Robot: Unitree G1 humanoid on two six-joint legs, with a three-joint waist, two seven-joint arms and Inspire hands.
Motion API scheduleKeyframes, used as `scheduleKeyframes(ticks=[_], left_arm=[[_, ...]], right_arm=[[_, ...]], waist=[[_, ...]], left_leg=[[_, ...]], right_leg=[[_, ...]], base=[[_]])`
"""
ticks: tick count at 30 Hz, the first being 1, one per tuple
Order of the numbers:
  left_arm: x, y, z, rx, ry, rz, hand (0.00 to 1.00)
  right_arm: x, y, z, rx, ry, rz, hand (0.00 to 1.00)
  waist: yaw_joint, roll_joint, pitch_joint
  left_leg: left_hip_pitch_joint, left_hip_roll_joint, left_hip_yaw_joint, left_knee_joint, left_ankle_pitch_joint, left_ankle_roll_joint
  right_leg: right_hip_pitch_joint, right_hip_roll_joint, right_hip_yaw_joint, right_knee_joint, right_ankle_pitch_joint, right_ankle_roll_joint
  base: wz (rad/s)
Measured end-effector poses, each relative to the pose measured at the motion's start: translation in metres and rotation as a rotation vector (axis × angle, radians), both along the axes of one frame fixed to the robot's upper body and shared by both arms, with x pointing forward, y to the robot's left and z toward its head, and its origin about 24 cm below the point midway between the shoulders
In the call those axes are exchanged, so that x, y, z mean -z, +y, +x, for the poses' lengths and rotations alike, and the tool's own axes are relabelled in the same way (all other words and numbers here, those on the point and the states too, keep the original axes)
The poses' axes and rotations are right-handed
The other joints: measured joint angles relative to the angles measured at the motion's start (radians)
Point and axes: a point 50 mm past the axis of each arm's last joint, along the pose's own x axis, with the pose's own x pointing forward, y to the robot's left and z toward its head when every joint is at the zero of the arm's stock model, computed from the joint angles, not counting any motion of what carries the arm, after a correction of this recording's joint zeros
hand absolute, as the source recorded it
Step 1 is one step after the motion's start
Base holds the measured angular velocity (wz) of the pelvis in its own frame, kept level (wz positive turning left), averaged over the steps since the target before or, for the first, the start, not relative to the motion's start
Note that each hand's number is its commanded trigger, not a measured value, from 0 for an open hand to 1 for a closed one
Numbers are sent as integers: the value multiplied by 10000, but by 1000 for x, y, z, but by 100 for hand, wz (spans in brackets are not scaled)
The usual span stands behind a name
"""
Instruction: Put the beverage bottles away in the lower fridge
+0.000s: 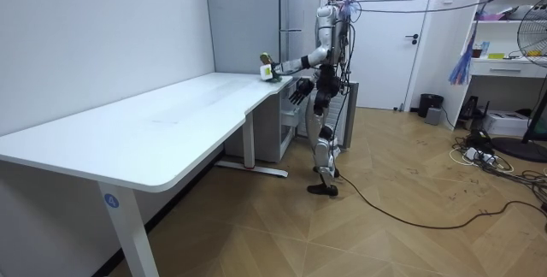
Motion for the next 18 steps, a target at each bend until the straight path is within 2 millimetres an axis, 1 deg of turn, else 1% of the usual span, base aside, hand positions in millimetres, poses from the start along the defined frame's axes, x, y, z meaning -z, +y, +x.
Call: scheduleKeyframes(ticks=[4, 8, 13, 16, 18], left_arm=[[2, -9, -4, 786, -25, 156, 100], [3, -17, -6, 1238, 9, 228, 100], [3, -21, -7, 1650, -184, 505, 100], [1, -21, -8, 1943, -345, 922, 100], [0, -22, -9, 2147, -438, 1118, 100]], right_arm=[[-4, 0, 5, 186, -273, 173, 0], [-6, -3, 7, 698, -447, 526, 0], [-8, -10, 7, 1194, -529, 771, 0], [-9, -10, 8, 1434, -582, 937, 0], [-9, -11, 9, 1451, -603, 948, 0]], waist=[[-319, 62, -37], [-404, 88, -42], [-463, 88, -21], [-493, 96, 20], [-563, 112, 32]], left_leg=[[4, -8, 16, -10, 1, 0], [145, 7, 121, -89, 1, -1], [139, 40, 145, -107, 1, 0], [125, 61, 191, -150, 0, -1], [125, 68, 210, -153, 0, -3]], right_leg=[[0, 2, 6, -5, 0, 0], [41, 7, 10, 4, 0, 0], [28, 7, 31, 6, 1, 2], [28, 27, 42, 4, 1, 2], [4, 33, 50, 3, 1, 1]], base=[[0], [-8], [-1], [-2], [0]])
